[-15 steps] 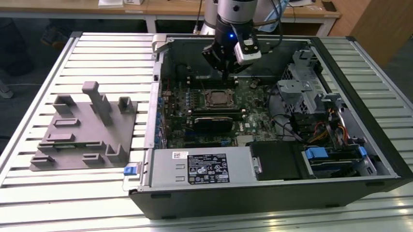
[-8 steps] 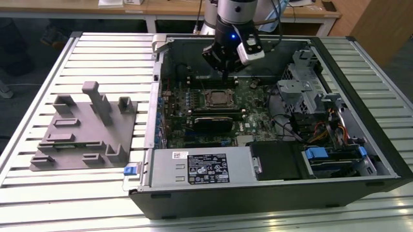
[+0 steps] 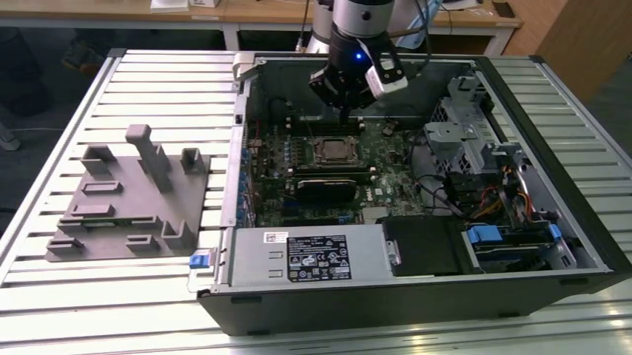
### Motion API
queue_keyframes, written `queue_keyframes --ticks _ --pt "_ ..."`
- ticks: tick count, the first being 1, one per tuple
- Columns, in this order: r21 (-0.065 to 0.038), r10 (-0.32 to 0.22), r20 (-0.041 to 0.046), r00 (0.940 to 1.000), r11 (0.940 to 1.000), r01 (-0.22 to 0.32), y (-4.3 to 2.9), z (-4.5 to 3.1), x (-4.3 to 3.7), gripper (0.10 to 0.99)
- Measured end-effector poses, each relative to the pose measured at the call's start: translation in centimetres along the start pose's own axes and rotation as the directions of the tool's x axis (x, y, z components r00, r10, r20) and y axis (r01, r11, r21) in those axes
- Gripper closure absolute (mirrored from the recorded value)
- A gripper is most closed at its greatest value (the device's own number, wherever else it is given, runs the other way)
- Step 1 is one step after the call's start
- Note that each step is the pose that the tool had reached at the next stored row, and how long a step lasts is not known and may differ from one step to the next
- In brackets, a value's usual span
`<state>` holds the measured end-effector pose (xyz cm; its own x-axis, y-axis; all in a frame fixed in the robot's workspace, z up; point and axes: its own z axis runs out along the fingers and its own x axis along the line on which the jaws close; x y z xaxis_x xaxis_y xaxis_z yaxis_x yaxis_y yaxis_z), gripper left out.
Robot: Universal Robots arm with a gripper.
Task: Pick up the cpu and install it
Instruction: 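Install the first cpu locking lever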
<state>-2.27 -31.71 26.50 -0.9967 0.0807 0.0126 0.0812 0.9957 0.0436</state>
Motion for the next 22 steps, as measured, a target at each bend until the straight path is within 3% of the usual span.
queue_keyframes --ticks 3,10,22 --pt "0.000 -0.008 0.0010 1.0000 1.0000 0.008 -0.03 0.02 0.37 0.980" --pt "-0.001 -0.008 0.0128 0.9999 1.0000 0.008 -0.24 0.07 2.92 0.980" --pt "-0.002 -0.015 0.0258 0.9995 0.9999 0.016 -0.41 0.18 4.98 0.980"
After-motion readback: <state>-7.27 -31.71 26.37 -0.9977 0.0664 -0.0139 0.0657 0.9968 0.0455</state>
